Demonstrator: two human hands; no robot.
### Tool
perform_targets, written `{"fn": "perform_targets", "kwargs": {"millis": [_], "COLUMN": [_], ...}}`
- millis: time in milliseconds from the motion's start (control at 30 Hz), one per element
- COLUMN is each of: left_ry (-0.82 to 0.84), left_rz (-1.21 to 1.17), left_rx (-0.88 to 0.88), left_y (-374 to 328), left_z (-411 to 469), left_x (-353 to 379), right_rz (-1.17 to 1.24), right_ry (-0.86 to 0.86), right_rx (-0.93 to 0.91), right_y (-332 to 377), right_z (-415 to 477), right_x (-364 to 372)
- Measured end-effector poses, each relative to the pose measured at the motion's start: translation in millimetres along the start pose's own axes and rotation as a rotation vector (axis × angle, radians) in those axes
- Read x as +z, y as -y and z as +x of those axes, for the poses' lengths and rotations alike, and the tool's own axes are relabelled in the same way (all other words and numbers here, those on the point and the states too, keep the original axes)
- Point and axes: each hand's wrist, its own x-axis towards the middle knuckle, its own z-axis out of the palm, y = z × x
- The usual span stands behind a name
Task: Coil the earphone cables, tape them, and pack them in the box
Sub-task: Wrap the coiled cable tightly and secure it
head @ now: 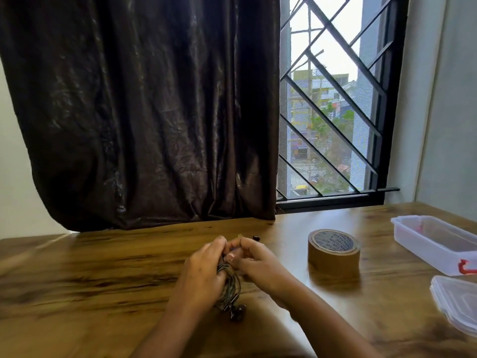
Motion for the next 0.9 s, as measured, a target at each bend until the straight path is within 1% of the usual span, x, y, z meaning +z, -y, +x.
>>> {"fn": "perform_targets", "kwargs": {"millis": [67,200,333,433,567,700,800,900], "left_ry": [-0.006,-0.008,-0.022,-0.029,-0.022,0.017,0.021,-0.003], "left_rz": [-0.021,-0.017,-0.003,-0.035,-0.219,-0.368,-0.374,-0.363], "left_rx": [-0.013,-0.052,-0.093,-0.117,-0.195,-0.295,-0.301,-0.322], "left_y": [-1.0,-2.4,-1.1,-2.5,2.5,7.8,11.3,14.9], "left_z": [-0.1,0.1,0.3,0.4,3.0,5.0,6.0,5.9], "left_x": [-0.9,-1.1,1.3,3.1,4.7,8.3,11.7,13.4], "right_rz": [-0.043,-0.101,-0.084,-0.052,-0.031,-0.08,-0.084,-0.078], "right_ry": [0.042,-0.013,-0.037,-0.068,-0.196,-0.345,-0.392,-0.397], "right_rx": [-0.009,-0.046,-0.037,-0.066,-0.108,-0.104,-0.093,-0.065], "right_y": [3.3,2.1,-2.0,-4.0,-8.6,-10.7,-11.6,-12.5], "right_z": [-3.5,-4.2,-1.5,-0.7,1.1,1.8,1.9,2.4], "right_x": [2.1,3.4,1.3,0.1,-1.6,-2.9,-0.5,2.7]}}
